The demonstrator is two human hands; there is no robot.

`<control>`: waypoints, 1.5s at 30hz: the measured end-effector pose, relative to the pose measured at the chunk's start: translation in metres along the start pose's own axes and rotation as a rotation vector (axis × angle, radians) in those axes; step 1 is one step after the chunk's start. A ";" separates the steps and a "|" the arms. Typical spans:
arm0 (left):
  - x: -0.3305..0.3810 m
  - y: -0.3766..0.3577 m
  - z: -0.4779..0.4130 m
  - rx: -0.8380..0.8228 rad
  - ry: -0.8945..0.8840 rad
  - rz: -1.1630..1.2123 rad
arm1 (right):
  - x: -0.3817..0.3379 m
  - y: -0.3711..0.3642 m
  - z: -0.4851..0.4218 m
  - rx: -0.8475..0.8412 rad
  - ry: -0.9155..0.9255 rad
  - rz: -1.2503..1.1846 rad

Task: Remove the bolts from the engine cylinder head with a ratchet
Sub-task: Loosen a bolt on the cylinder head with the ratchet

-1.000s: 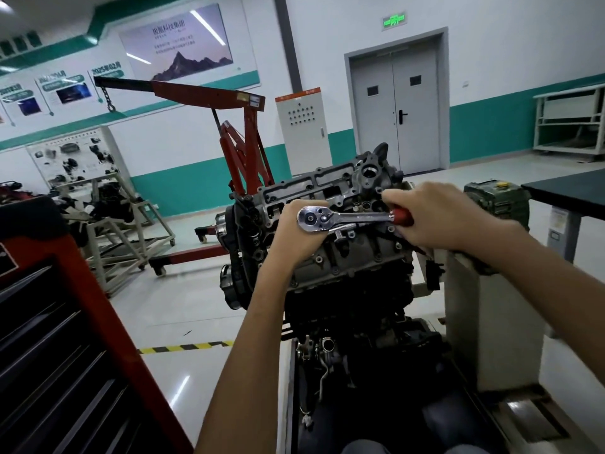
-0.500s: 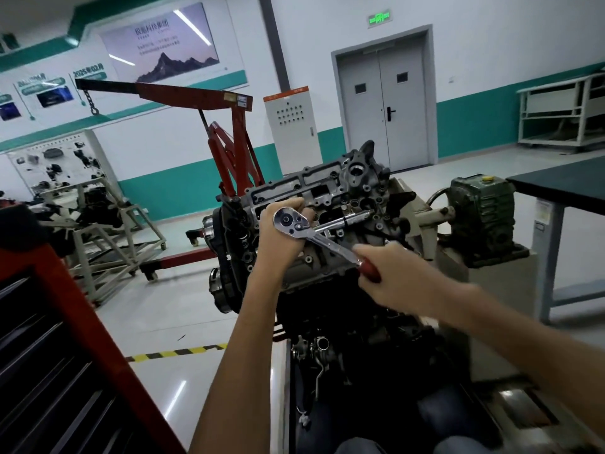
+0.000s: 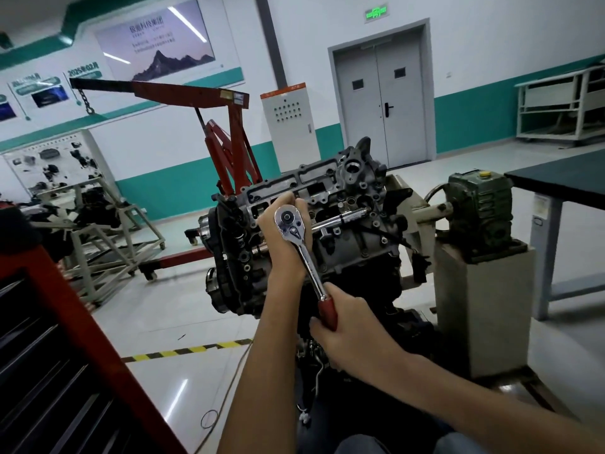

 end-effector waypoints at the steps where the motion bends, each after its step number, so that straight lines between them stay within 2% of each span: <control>1: 0.000 0.001 0.000 -0.017 0.003 0.000 | -0.001 0.002 -0.001 -0.010 0.000 0.007; 3: -0.006 0.002 -0.001 -0.095 0.022 0.009 | 0.001 0.021 -0.010 -0.056 0.029 0.153; 6: -0.001 -0.001 -0.002 -0.276 -0.043 -0.063 | 0.000 0.067 -0.039 -0.202 0.122 0.497; 7: 0.002 -0.003 -0.003 -0.301 -0.064 -0.080 | -0.007 0.086 -0.052 -0.192 0.179 0.651; 9: 0.007 -0.004 -0.003 -0.290 -0.092 -0.101 | -0.031 0.118 -0.073 -0.054 0.312 0.890; 11: 0.004 -0.003 0.000 -0.223 -0.058 -0.047 | -0.041 0.127 -0.079 0.030 0.358 0.949; 15: -0.011 0.009 0.004 -0.046 0.065 0.105 | -0.012 0.091 -0.044 0.025 0.201 0.736; 18: -0.005 -0.002 0.004 -0.064 0.032 0.110 | 0.006 0.041 -0.011 0.023 0.017 0.252; 20: 0.000 -0.006 0.004 -0.071 0.008 0.098 | 0.003 0.006 0.002 -0.001 -0.036 -0.068; 22: 0.001 -0.006 0.005 -0.072 -0.011 0.068 | -0.001 -0.003 0.003 -0.022 -0.062 -0.156; 24: -0.004 -0.004 0.003 -0.119 0.002 0.058 | 0.000 0.019 -0.005 -0.041 -0.027 0.015; 27: -0.002 -0.005 -0.001 -0.257 -0.025 -0.010 | -0.005 0.069 -0.033 -0.140 0.092 0.428; 28: 0.000 -0.006 -0.004 -0.293 -0.041 -0.033 | -0.012 0.088 -0.045 -0.128 0.150 0.593; 30: 0.005 -0.010 -0.007 -0.336 -0.083 -0.089 | -0.035 0.122 -0.066 0.017 0.284 0.867; 32: 0.006 -0.007 -0.004 -0.282 -0.075 -0.080 | -0.049 0.132 -0.073 0.091 0.350 0.963; 36: -0.017 0.015 0.003 -0.044 0.078 0.118 | -0.025 0.087 -0.038 0.056 0.243 0.783; 38: -0.016 0.014 0.002 -0.038 0.062 0.125 | -0.009 0.051 -0.015 0.022 0.094 0.446; 40: -0.012 0.010 0.003 -0.063 0.055 0.146 | -0.002 0.010 0.000 -0.046 -0.020 0.009; 42: -0.010 0.006 0.005 -0.092 0.062 0.174 | -0.003 -0.015 0.006 -0.090 -0.060 -0.226; 43: -0.010 0.006 0.005 -0.106 0.053 0.163 | -0.004 -0.014 0.005 -0.106 -0.055 -0.210; 45: -0.009 0.007 0.002 -0.152 0.026 0.096 | -0.004 0.007 -0.005 -0.117 -0.016 -0.002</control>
Point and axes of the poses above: each hand's wrist, its own z-axis away from the middle knuckle, its own y-axis out of the back of the hand, x = y × z, the point moved 10 cm from there along -z, towards the middle knuckle, and after that the axes turned 2 degrees about x, right-handed, at the moved point
